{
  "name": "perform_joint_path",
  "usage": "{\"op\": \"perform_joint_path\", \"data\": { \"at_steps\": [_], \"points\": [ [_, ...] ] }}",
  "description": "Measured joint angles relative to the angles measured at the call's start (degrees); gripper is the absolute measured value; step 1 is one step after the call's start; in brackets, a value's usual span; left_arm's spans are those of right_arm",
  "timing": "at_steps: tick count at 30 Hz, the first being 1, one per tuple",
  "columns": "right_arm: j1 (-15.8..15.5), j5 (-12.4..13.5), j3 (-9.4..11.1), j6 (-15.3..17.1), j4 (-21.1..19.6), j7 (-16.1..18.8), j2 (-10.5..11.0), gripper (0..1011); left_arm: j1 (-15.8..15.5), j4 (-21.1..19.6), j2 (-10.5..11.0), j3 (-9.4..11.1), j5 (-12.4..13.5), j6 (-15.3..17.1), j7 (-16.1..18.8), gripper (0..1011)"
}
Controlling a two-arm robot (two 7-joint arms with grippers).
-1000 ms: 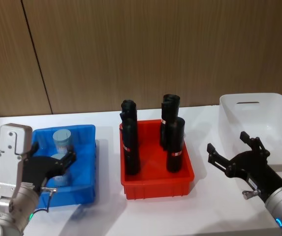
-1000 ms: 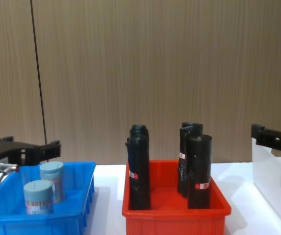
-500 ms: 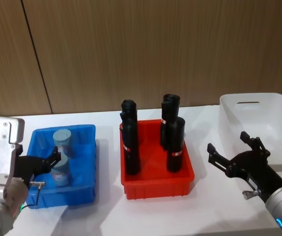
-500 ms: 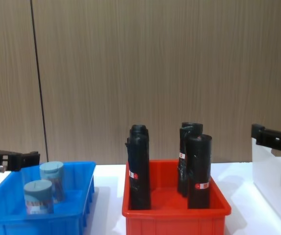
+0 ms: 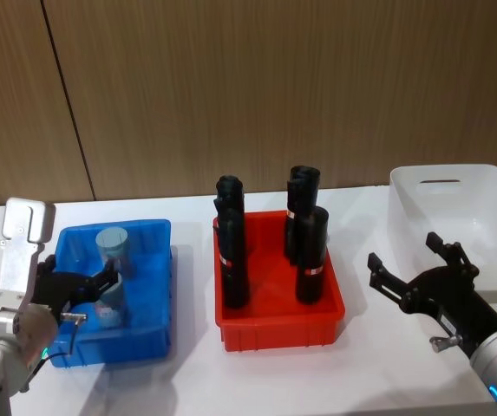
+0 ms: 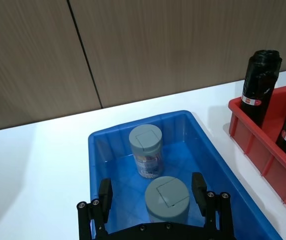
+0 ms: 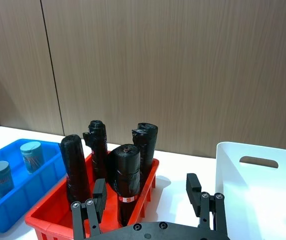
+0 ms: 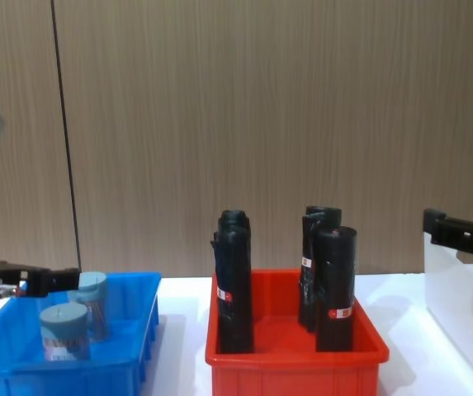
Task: Pick the cotton swabs from the blue box and place them into the white box.
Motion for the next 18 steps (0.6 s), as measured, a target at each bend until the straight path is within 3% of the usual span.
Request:
{"op": "perform_joint_path", "data": {
  "at_steps": [10, 18],
  "points": [
    [0.0, 0.0, 0.0, 0.0, 0.0, 0.0, 0.0, 1002, -2.5, 5.6, -1.2, 0.3, 1.0, -1.0, -6.7, 1004],
    [0.0, 0.0, 0.0, 0.0, 0.0, 0.0, 0.0, 1002, -3.4, 8.6, -1.8, 0.5, 1.5, -1.7, -9.6, 1004]
  ]
}}
